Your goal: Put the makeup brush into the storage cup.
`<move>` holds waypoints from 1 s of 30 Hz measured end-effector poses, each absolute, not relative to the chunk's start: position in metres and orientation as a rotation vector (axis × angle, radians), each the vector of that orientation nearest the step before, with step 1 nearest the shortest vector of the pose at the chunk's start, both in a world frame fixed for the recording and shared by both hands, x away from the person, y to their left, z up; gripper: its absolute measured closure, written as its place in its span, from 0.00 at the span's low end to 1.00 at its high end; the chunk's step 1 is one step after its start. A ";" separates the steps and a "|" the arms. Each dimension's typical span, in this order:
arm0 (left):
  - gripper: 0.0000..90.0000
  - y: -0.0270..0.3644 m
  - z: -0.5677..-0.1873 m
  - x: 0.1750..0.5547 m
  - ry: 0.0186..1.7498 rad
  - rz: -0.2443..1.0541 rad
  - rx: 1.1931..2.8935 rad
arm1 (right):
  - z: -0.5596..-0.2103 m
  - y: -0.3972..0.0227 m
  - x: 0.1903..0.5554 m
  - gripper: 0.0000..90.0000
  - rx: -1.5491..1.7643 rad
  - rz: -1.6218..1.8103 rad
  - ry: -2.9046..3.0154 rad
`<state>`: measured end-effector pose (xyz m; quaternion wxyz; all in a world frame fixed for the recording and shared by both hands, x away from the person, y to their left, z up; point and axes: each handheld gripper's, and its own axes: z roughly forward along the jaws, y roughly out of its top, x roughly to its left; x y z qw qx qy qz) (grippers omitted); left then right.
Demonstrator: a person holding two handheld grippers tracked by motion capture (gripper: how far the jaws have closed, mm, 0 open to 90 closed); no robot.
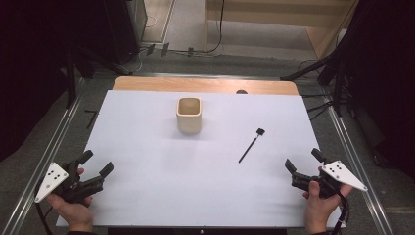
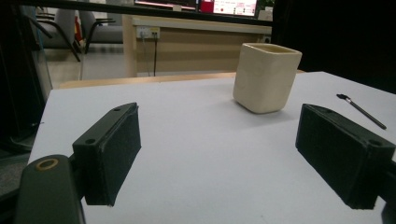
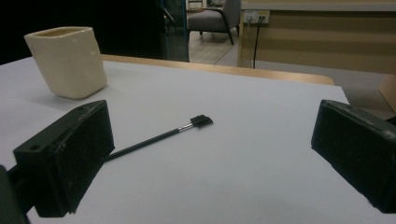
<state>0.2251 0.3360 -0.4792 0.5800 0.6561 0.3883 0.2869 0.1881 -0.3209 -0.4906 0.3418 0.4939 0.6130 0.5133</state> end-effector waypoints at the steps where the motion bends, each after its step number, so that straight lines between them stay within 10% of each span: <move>1: 0.16 0.336 -0.479 0.225 0.908 0.671 1.535 | -0.491 -0.320 0.189 0.00 1.286 1.330 1.604; 30: 0.16 0.334 -0.481 0.223 0.896 0.650 1.527 | -0.458 -0.273 0.241 0.01 1.286 1.258 1.853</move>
